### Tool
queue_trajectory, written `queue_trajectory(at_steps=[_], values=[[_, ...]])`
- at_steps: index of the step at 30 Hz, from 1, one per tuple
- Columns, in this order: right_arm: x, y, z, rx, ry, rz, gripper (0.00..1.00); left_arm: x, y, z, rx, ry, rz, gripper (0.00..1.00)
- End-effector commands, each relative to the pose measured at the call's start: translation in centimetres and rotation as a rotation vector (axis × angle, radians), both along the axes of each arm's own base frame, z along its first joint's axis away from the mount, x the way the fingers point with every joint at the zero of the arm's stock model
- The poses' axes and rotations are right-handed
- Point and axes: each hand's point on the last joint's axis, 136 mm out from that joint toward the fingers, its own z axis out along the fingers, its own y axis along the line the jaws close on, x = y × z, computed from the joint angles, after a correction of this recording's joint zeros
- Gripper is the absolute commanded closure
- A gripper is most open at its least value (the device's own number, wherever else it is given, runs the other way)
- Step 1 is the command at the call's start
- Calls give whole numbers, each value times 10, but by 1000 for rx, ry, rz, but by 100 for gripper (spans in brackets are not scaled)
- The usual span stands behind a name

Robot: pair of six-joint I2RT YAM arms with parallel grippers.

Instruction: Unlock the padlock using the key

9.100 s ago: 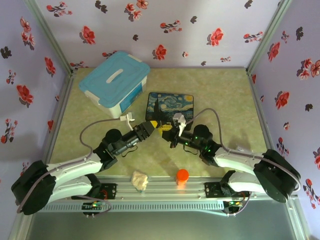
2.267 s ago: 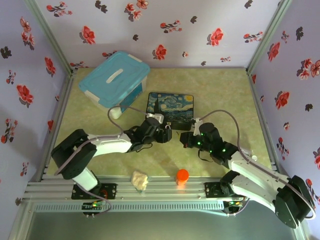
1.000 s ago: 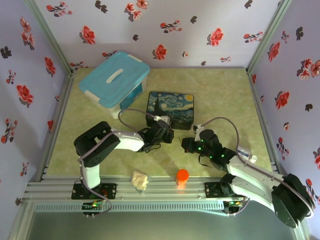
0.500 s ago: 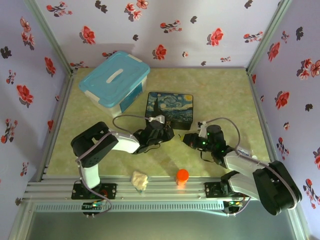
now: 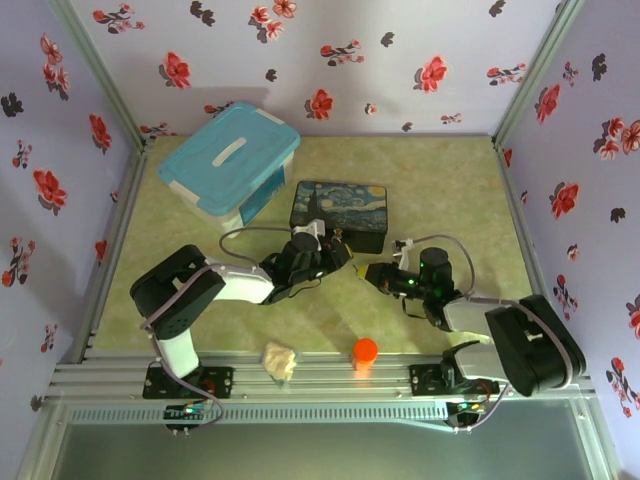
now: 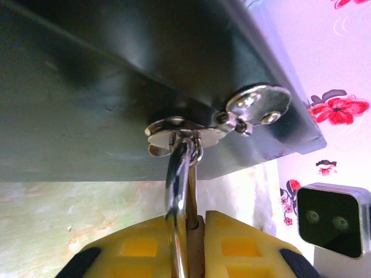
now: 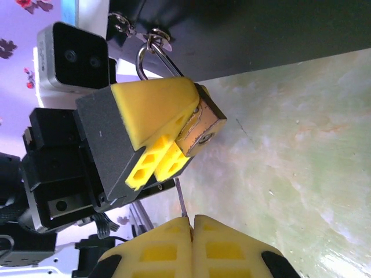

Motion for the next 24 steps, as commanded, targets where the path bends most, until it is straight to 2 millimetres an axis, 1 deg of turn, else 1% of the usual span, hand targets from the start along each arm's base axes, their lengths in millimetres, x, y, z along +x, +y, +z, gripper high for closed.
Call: queue_trajectory(at_steps=[1, 5, 7, 10, 16, 19, 22, 24], values=[[6, 0, 19, 76, -51, -1, 100, 7, -8, 53, -167, -74, 2, 100], [9, 0, 20, 89, -45, 6, 100, 8, -4, 63, -206, -89, 27, 100], [10, 1, 23, 102, -47, 8, 100, 8, -5, 67, -223, -88, 26, 100], [12, 1, 22, 100, -45, 2, 100, 7, -9, 72, -268, -85, 20, 100], [18, -3, 22, 99, -39, -8, 100, 2, -12, 81, -275, -104, 6, 100], [20, -4, 30, 131, -56, -6, 100, 0, -17, 80, -281, -93, -9, 100], [20, -5, 29, 129, -53, -17, 100, 0, -17, 77, -280, -88, -9, 100], [21, -5, 33, 140, -66, -17, 100, -1, -18, 76, -270, -86, -15, 100]])
